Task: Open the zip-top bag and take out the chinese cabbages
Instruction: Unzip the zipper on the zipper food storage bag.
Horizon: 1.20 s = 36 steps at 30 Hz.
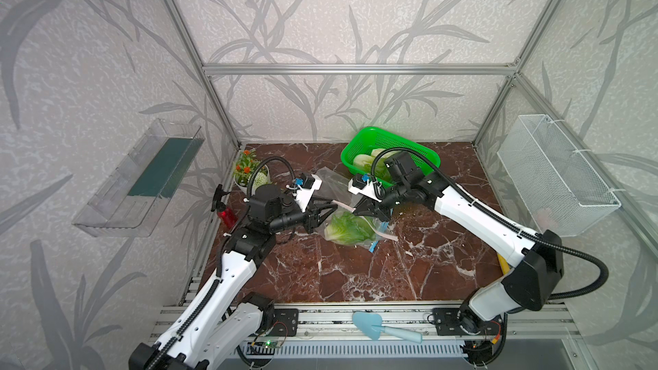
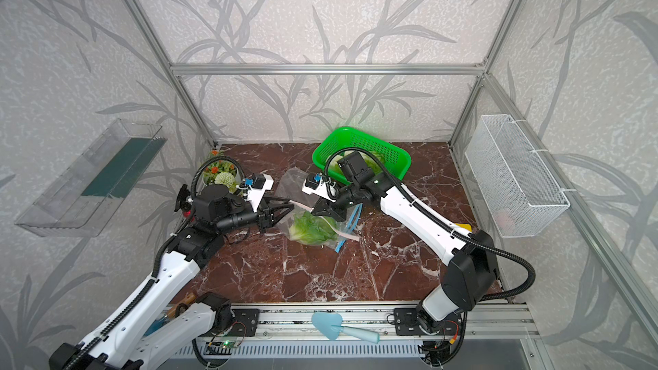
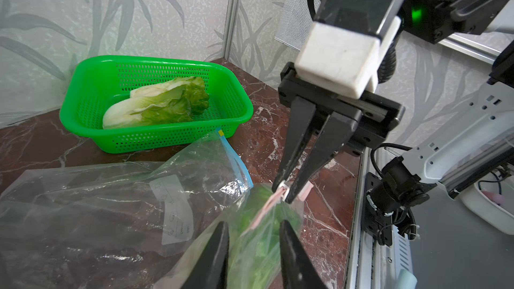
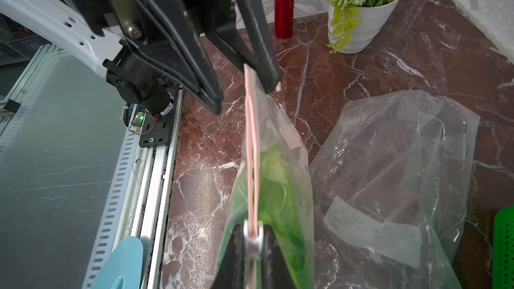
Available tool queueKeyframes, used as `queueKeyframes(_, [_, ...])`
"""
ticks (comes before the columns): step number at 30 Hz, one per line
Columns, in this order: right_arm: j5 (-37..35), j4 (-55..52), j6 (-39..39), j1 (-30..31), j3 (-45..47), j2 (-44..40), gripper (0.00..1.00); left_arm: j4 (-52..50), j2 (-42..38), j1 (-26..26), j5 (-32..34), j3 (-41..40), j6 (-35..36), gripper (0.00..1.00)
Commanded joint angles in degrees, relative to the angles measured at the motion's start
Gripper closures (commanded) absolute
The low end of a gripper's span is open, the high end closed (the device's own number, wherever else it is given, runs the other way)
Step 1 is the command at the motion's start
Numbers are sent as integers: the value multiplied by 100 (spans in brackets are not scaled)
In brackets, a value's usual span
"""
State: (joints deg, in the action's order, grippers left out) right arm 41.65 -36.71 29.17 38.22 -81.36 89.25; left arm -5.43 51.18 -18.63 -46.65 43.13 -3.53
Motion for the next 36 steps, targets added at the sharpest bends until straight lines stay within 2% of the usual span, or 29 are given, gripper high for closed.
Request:
queueKeyframes(1, [221, 73, -8, 49, -182, 35, 100, 102, 105, 18, -332, 156, 124, 69])
queueKeyframes(7, [319, -47, 75, 115, -283, 103, 100, 330, 322, 18, -520, 217, 140, 70])
queueKeyframes(12, [412, 10, 65, 117, -348, 153, 100, 199, 638, -9, -836, 401, 355, 76])
queueKeyframes(13, [432, 13, 64, 116, -377, 175, 100, 139, 685, -17, -873, 429, 401, 78])
queueKeyframes(17, [461, -54, 54, 120, -468, 267, 100, 60, 722, -18, -841, 463, 450, 100])
queueKeyframes(20, [317, -26, 46, 116, -398, 250, 100, 51, 516, -18, -667, 413, 450, 100])
queueKeyframes(28, [-1, -333, 104, 5, -294, 248, 100, 128, -53, 8, 357, 335, 231, 100])
queueKeyframes(36, [-471, -755, 399, -184, -73, 258, 100, 101, -256, 82, 649, 503, 264, 100])
